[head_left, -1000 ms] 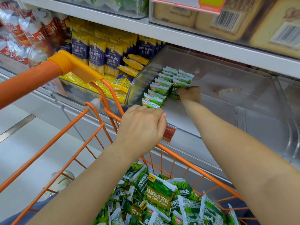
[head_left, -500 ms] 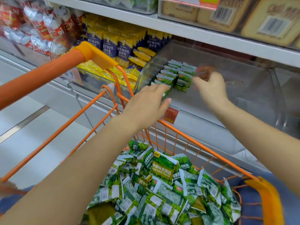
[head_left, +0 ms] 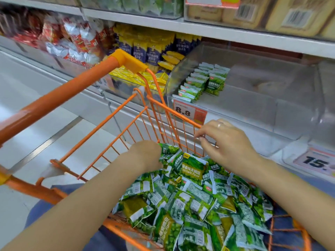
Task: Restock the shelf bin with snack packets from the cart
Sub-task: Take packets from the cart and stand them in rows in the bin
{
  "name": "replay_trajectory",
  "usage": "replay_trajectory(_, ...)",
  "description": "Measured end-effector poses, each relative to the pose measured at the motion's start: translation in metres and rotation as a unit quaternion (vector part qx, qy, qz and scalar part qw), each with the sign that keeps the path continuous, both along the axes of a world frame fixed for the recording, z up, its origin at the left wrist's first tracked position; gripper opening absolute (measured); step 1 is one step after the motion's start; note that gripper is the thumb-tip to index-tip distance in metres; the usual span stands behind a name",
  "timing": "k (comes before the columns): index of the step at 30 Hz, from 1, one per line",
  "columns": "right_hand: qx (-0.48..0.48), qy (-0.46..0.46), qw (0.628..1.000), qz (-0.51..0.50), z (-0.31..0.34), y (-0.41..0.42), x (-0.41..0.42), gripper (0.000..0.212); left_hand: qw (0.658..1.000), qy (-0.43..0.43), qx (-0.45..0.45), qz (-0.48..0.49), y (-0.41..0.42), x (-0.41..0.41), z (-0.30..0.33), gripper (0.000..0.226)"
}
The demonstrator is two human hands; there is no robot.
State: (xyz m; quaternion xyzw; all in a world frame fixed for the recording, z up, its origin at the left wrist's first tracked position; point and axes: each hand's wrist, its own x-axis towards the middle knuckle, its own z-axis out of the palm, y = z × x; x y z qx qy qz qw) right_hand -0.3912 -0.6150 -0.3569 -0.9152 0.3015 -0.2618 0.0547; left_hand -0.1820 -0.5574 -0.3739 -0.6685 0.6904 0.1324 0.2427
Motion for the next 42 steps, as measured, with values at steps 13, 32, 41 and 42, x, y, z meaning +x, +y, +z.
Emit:
replay_trajectory(13,0.136,-0.059,0.989,0.018,0.009,0.003,-0.009,0.036,0.900,0.419,-0.121,0.009,0.001,0.004,0.044,0.047)
replay_trajectory(32,0.526,-0.263,0.808,0.023,0.031,-0.019,-0.017,0.032,0.845,0.405,-0.344,0.059,-0.049,-0.042,0.062,0.053)
replay_trajectory(41,0.515,-0.357,0.761,-0.166,0.046,-0.102,0.004,0.006,0.908,0.189,-0.370,-0.047,-0.089,-0.027,0.017,0.076)
replay_trajectory(42,0.492,-0.349,0.774,-0.190,0.046,-0.114,0.008,0.008,0.908,0.190,-0.370,-0.049,-0.089,-0.027,0.017,0.076)
